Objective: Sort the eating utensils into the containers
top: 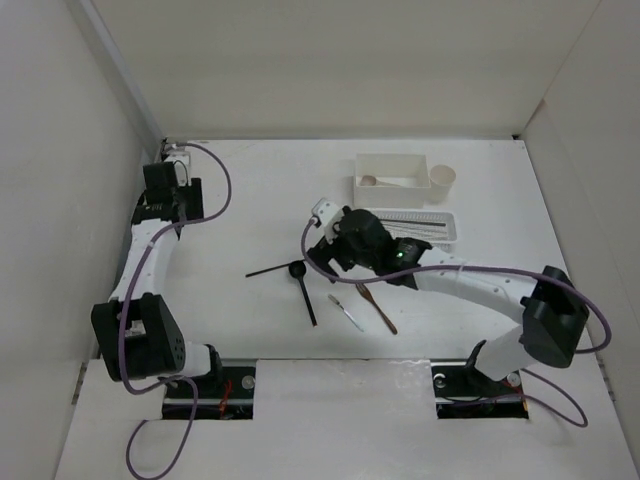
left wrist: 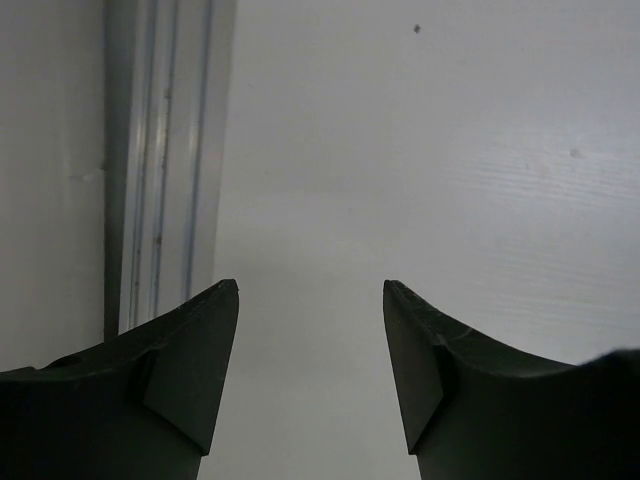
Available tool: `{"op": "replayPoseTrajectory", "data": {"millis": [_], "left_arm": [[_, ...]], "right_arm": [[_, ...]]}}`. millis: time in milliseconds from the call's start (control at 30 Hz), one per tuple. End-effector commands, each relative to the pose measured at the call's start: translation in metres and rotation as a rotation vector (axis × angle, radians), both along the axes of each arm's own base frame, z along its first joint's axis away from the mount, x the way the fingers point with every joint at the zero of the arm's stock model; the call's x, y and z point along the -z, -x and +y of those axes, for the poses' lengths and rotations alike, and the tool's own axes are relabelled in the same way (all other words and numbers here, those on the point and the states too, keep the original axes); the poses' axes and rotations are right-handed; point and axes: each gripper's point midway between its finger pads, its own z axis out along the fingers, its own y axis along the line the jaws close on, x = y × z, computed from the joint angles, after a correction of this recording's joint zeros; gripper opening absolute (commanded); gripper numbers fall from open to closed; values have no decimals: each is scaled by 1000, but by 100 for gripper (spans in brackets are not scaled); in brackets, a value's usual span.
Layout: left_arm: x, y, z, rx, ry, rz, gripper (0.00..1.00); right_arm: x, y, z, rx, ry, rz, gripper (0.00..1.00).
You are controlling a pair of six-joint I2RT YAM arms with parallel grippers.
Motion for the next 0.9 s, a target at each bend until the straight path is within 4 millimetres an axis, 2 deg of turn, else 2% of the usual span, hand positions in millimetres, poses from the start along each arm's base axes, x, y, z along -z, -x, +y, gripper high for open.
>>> {"op": "replayPoseTrajectory", "data": {"millis": [0, 67, 133, 167, 233, 267, 300, 367, 400, 467, 533, 567, 600, 700, 733, 800, 833, 867], "left_arm": [[-39, -7, 20, -175, 18, -162, 56], [-45, -6, 19, -186, 31, -182, 56], [-51, -4, 20, -199, 33, -199, 56], [-58, 0, 19, -204, 39, -216, 56], [-49, 5, 18, -205, 40, -198, 56], [-49, 5, 18, -205, 40, -198, 56], [-46, 8, 18, -205, 40, -193, 56], [-41, 9, 14, -203, 49, -183, 56], [-35, 11, 10, -200, 58, -171, 56], [-31, 11, 5, -188, 59, -162, 56], [-27, 9, -3, -167, 83, -152, 56], [-27, 9, -4, -180, 99, -156, 56], [-30, 7, -4, -180, 99, -165, 56], [-25, 8, -6, -178, 114, -148, 56], [-25, 7, -7, -183, 121, -150, 56], [-30, 13, -9, -176, 127, -162, 56], [-30, 13, -9, -176, 127, -162, 56], [-31, 15, -11, -166, 135, -158, 56]], "right_arm": [[-14, 23, 39, -46, -67, 65, 100], [12, 31, 45, -44, -6, 138, 100], [22, 41, 60, -77, -24, 201, 100], [39, 48, 66, -67, -12, 247, 100], [47, 57, 80, -82, -10, 268, 100], [69, 61, 82, -80, 28, 299, 100], [75, 61, 86, -76, 29, 319, 100], [94, 77, 94, -100, 70, 349, 100], [112, 82, 92, -84, 114, 375, 100], [115, 93, 95, -79, 136, 374, 100], [115, 95, 96, -47, 124, 379, 100], [119, 93, 90, -14, 135, 374, 100], [124, 93, 86, 5, 137, 376, 97], [139, 93, 88, 21, 136, 392, 90], [150, 94, 86, 25, 160, 403, 77], [155, 89, 88, 38, 164, 390, 62], [155, 90, 89, 55, 151, 402, 50], [162, 91, 88, 77, 142, 420, 46]]}}
